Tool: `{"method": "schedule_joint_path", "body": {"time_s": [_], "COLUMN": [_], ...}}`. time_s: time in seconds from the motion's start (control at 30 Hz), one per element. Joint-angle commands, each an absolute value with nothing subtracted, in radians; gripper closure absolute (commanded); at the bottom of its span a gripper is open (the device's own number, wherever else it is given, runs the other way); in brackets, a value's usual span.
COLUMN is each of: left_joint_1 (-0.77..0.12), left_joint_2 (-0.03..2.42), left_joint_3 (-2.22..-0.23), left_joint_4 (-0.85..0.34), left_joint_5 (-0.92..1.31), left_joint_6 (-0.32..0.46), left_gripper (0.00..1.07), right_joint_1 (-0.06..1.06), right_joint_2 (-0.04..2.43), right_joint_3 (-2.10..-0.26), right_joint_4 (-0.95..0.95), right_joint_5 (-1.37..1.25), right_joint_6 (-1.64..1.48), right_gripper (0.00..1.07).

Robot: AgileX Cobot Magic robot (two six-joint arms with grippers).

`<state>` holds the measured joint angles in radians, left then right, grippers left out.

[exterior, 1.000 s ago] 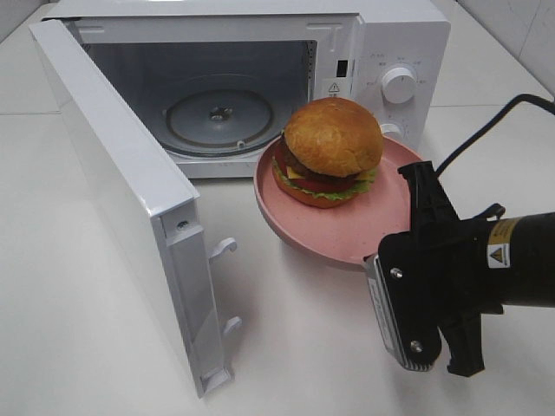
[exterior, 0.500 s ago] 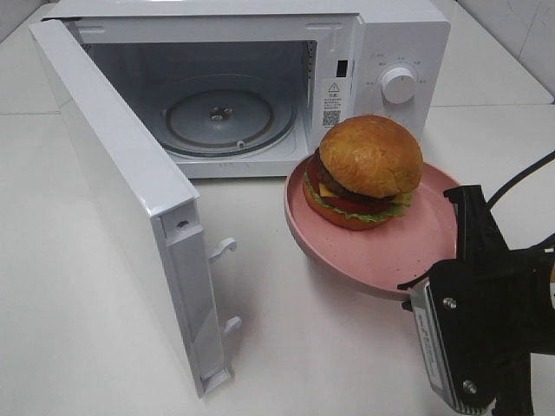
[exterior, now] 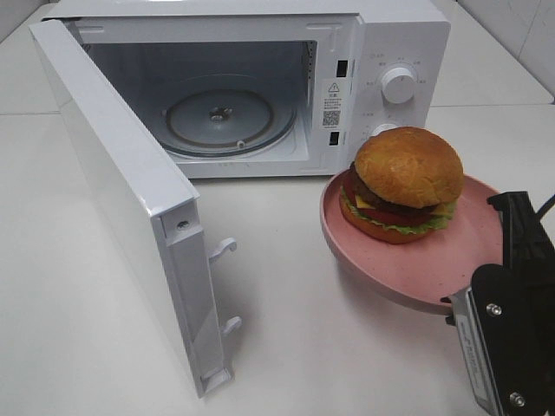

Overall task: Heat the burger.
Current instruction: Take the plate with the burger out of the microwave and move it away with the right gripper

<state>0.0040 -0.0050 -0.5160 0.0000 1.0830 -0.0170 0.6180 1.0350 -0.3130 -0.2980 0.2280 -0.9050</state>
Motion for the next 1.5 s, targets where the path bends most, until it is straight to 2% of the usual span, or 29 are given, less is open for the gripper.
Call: {"method": "schedule_joint_path", "body": {"time_s": [0.03,0.07,0.17,0.23,0.4,0.97,1.5], "left_joint_1": [0.006,0.006,0.006,0.006,0.006,0.006,0.006], "left_joint_2": [-0.016,-0.016,-0.016,-0.016,-0.016,-0.016,-0.016], "left_joint_3": [-0.515,-0.515,-0.515,-0.515,-0.515,-0.515,-0.515], "left_joint_4": [0.0,0.0,0.0,0.0,0.0,0.0,0.0], "left_joint_5": [1.068,1.068,1.068,1.068,1.068,1.068,1.068], "left_joint_6": [-0.021,-0.021,-0.021,-0.021,-0.021,-0.021,-0.021], "left_gripper": [0.09,0.09,0.09,0.09,0.09,0.09,0.09], "right_joint_1": [0.614,0.614,0.614,0.614,0.614,0.614,0.614], "right_joint_2": [0.981,0.96,0.951,0.917,0.895,0.907,1.126], "right_joint_3": [-0.337,-0.338,-0.338,-0.338,-0.338,-0.338,-0.443], "right_joint_4": [-0.42,-0.484,-0.517,-0.616,-0.702,-0.832,-0.907], "right_joint_5": [0.272,0.318,0.343,0.412,0.492,0.582,0.76], "right_joint_6": [-0.783,-0.712,-0.668,-0.499,-0.326,0.0,0.341], "right_gripper": [1.07,1.07,1.07,1.07,1.07,1.07,1.06]}}
